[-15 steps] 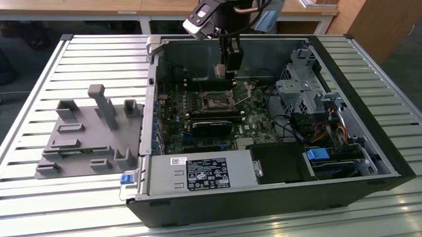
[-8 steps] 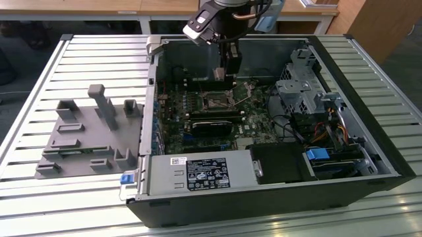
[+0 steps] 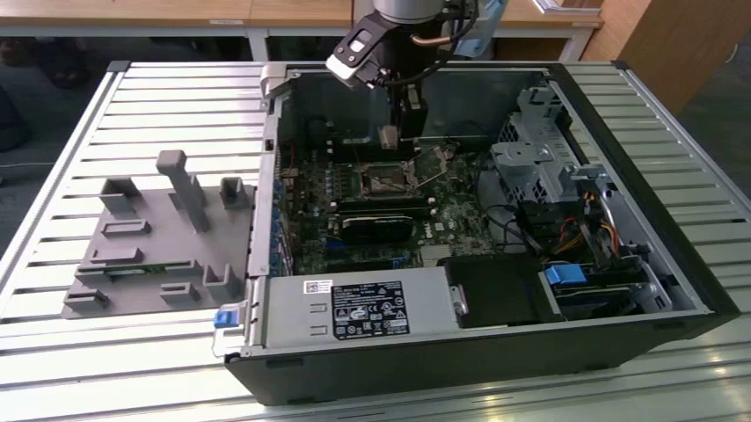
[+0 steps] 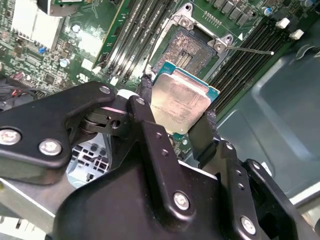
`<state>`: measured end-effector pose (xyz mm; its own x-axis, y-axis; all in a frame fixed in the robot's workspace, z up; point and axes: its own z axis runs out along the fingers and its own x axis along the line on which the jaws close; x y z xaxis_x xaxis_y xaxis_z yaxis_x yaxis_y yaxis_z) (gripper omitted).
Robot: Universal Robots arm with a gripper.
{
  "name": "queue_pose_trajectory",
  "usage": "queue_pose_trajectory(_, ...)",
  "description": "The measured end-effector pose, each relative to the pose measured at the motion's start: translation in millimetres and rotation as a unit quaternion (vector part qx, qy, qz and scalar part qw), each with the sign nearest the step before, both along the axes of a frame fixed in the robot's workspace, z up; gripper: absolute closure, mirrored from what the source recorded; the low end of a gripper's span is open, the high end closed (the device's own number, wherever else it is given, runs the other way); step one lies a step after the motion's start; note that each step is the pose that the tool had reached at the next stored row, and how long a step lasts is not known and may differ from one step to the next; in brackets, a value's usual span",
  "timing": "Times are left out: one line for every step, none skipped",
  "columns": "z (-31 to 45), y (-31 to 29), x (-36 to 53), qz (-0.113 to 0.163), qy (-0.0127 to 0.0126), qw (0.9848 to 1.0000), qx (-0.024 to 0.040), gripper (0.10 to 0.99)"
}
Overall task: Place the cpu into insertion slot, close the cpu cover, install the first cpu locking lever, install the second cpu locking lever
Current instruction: 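Place the cpu into insertion slot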
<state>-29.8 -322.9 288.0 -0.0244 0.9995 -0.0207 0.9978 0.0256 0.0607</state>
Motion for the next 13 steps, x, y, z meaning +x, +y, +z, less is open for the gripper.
queue_pose_trajectory(-1.8, 0.4, 0.0, 0.0, 0.0, 1.0, 0.0, 0.545)
queue_pose_trajectory(-3.4, 0.7, 0.1, 0.0, 0.0, 1.0, -0.0003, 0.545)
queue_pose_trajectory(-4.8, 0.8, 0.1, 0.0, 0.0, 1.0, -0.0007, 0.545)
queue_pose_trajectory(-6.0, 0.8, 0.1, 0.0, 0.0, 1.0, -0.001, 0.545)
queue_pose_trajectory(-7.4, 0.8, 0.0, 0.0, 0.0, 1.0, -0.0011, 0.545)
queue_pose_trajectory(-8.8, 0.8, 0.0, 0.0, 0.0, 1.0, -0.0011, 0.545)
queue_pose_trajectory(-10.0, 0.8, 0.0, 0.0, 0.0, 1.0, -0.0012, 0.545)
queue_pose_trajectory(-11.3, 0.8, 0.0, 0.0, 0.0, 1.0, -0.0011, 0.545)
queue_pose_trajectory(-12.5, 0.8, 0.0, 0.0, 0.0, 1.0, -0.0011, 0.545)
queue_pose_trajectory(-13.5, 0.8, 0.0, 0.0, 0.0001, 1.0, -0.0012, 0.545)
queue_pose_trajectory(-14.8, 0.8, 0.0, 0.0, 0.0001, 1.0, -0.0012, 0.545)
queue_pose_trajectory(-15.9, 0.8, 0.0, 0.0, 0.0001, 1.0, -0.0014, 0.545)
queue_pose_trajectory(-17.1, 0.8, 0.0, 0.0, 0.0001, 1.0, -0.0015, 0.545)
